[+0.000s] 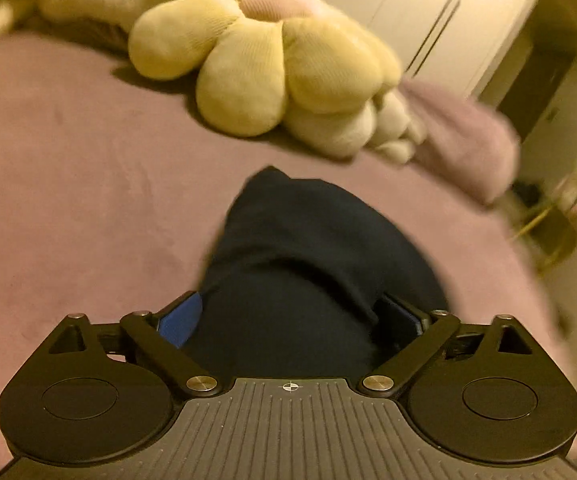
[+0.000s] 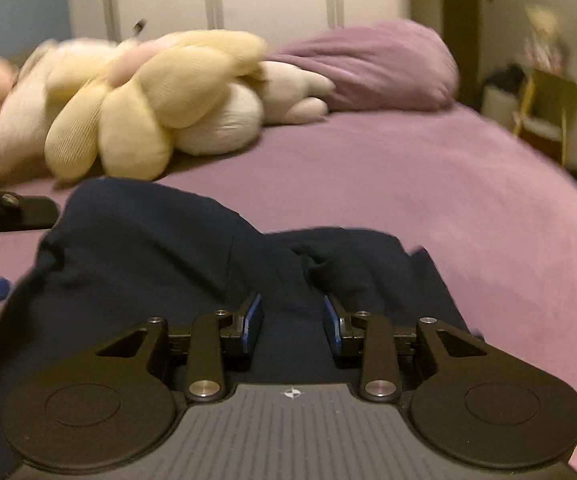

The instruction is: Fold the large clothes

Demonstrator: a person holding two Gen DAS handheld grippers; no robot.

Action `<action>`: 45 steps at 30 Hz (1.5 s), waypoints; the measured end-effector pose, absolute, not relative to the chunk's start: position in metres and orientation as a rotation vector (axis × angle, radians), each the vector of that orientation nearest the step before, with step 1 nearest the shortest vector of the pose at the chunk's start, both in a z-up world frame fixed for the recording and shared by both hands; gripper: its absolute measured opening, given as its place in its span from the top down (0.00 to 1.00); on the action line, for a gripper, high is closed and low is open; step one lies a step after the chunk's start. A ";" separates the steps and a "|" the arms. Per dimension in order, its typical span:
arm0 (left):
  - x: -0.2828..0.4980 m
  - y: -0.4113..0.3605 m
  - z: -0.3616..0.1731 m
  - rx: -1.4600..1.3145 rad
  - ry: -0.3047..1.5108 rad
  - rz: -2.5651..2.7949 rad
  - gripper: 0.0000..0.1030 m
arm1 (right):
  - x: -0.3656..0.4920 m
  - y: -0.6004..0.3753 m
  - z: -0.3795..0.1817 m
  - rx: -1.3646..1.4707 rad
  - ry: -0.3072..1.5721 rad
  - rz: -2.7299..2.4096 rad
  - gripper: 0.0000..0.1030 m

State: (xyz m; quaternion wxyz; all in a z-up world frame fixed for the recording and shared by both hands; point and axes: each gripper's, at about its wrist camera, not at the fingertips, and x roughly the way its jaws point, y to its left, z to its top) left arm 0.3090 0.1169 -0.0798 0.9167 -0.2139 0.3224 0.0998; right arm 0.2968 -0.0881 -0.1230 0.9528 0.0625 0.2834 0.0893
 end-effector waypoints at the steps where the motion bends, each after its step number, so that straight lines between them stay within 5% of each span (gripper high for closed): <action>1: 0.313 0.115 -0.089 -0.420 0.688 0.219 0.00 | 0.294 -0.097 -0.124 0.139 0.559 0.173 0.76; 11: 0.312 0.131 -0.105 -0.523 0.710 0.216 0.00 | 0.314 -0.096 -0.144 0.129 0.524 0.174 0.77; 27: 0.237 0.124 -0.098 -0.676 0.673 0.173 0.00 | 0.224 -0.121 -0.141 0.150 0.349 0.138 0.71; 40: 0.231 0.136 -0.094 -0.684 0.685 0.146 0.00 | 0.249 -0.118 -0.146 0.170 0.411 0.167 0.70; 43: 0.191 0.130 -0.080 -0.631 0.645 0.141 0.00 | 0.233 -0.121 -0.137 0.145 0.417 0.162 0.60; 44: 0.176 0.127 -0.075 -0.616 0.642 0.143 0.00 | 0.225 -0.122 -0.136 0.136 0.428 0.136 0.41; 45: 0.159 0.123 -0.071 -0.595 0.638 0.134 0.00 | 0.218 -0.127 -0.136 0.153 0.441 0.127 0.36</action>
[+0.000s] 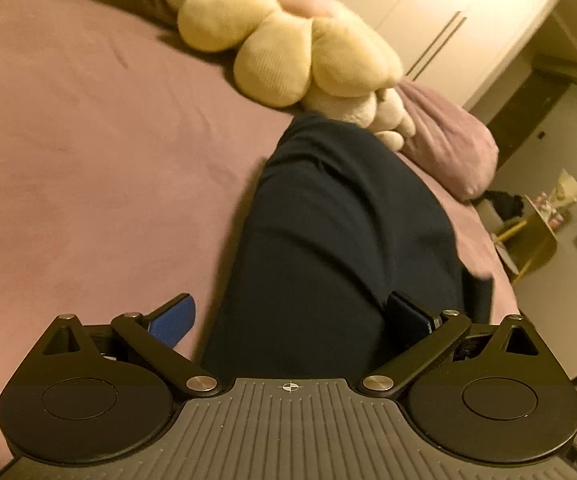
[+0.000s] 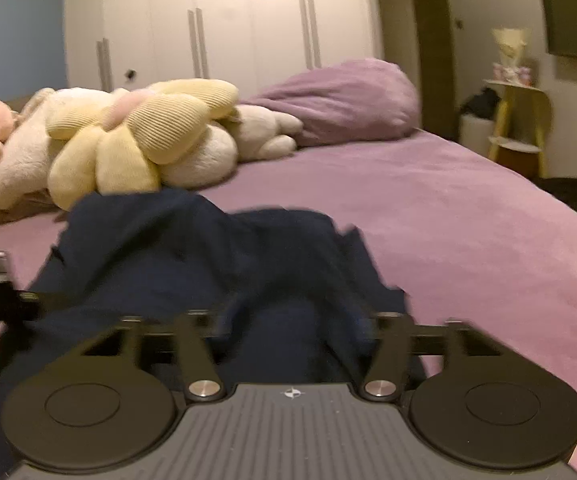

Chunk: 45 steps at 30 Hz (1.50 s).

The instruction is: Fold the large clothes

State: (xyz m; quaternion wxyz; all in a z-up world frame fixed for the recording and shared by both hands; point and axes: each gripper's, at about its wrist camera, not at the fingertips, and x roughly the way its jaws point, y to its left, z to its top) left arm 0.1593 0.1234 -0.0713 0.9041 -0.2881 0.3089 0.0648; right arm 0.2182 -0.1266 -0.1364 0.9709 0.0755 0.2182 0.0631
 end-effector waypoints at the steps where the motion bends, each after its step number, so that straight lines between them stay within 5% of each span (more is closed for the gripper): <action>1: 0.143 0.119 -0.070 -0.568 0.642 0.122 0.00 | 0.209 -0.135 -0.137 0.200 0.458 0.140 0.36; 7: 0.076 0.106 -0.071 -0.402 0.693 0.040 0.00 | 0.133 -0.165 -0.131 0.210 0.493 0.113 0.35; 15: 0.043 0.094 -0.072 -0.234 0.906 -0.001 0.00 | 0.059 -0.190 -0.134 0.330 0.775 0.122 0.26; 22: 0.022 0.097 -0.071 -0.163 0.947 0.079 0.00 | 0.046 -0.169 -0.135 0.188 0.946 0.044 0.21; 32: 0.017 0.104 -0.063 -0.164 0.943 0.146 0.00 | 0.039 -0.159 -0.131 0.208 0.949 0.103 0.19; 45: 0.025 0.099 -0.056 -0.095 0.951 0.160 0.00 | 0.099 -0.182 -0.125 0.235 0.880 -0.174 0.40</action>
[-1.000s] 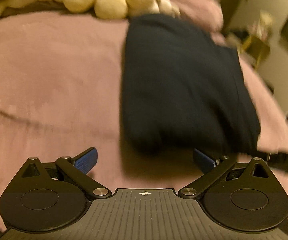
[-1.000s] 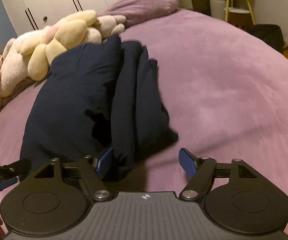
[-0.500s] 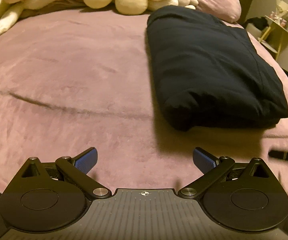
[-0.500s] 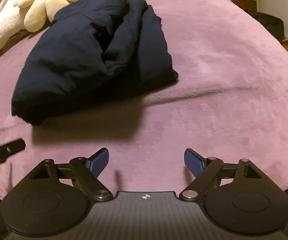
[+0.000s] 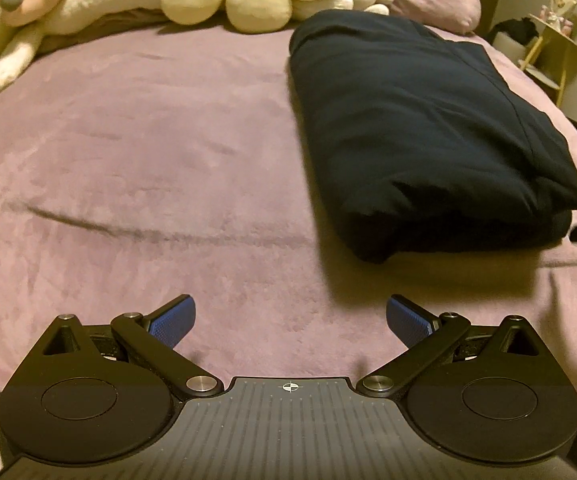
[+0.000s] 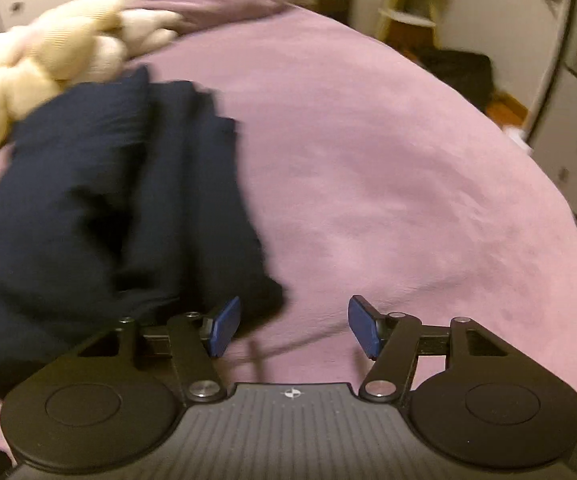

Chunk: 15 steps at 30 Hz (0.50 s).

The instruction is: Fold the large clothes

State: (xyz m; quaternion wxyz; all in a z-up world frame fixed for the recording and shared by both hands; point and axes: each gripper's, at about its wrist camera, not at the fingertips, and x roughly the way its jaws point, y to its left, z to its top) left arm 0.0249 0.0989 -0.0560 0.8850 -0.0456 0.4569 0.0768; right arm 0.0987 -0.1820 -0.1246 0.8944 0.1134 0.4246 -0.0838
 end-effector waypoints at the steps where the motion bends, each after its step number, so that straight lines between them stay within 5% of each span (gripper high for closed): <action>1: 0.027 0.098 -0.055 -0.096 0.959 0.169 0.00 | 0.097 -0.190 -0.125 0.276 0.898 -0.150 0.39; 3: 0.032 0.096 -0.053 -0.102 0.979 0.172 0.00 | 0.089 -0.189 -0.124 0.238 0.937 -0.098 0.27; 6: 0.033 0.088 -0.045 -0.077 0.985 0.145 0.00 | 0.067 -0.165 -0.122 0.096 0.941 -0.042 0.21; 15: 0.026 0.080 -0.017 0.005 0.888 0.143 0.00 | 0.042 -0.118 -0.092 0.026 0.883 0.065 0.16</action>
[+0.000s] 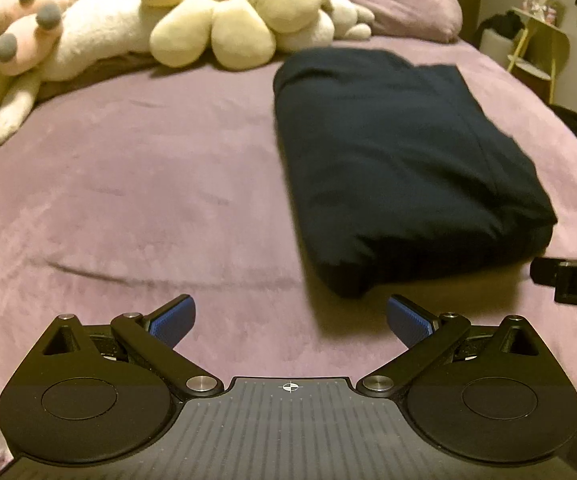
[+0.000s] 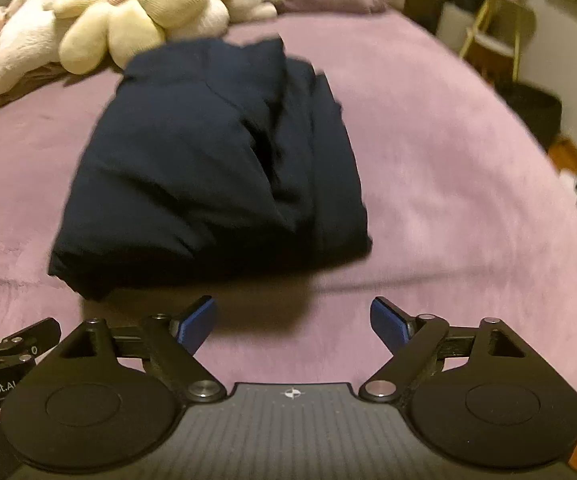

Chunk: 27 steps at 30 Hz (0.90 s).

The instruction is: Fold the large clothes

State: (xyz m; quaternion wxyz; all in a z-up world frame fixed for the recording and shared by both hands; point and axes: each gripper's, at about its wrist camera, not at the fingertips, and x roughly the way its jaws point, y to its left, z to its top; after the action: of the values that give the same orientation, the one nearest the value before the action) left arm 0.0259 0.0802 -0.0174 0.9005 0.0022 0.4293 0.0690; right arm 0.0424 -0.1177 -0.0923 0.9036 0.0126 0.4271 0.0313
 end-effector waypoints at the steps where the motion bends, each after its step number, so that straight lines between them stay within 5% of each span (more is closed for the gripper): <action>1: 0.026 0.080 -0.016 0.000 0.883 0.141 0.00 | 0.041 -0.115 -0.089 0.016 0.871 0.062 0.16; 27: 0.032 0.074 -0.019 0.036 0.901 0.167 0.00 | 0.042 -0.121 -0.086 0.039 0.881 0.061 0.10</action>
State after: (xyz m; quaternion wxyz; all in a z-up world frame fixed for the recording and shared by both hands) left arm 0.0318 0.0744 -0.0190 0.8967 0.0176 0.4348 0.0808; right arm 0.0418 -0.1210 -0.0856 0.9038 0.0188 0.4264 0.0294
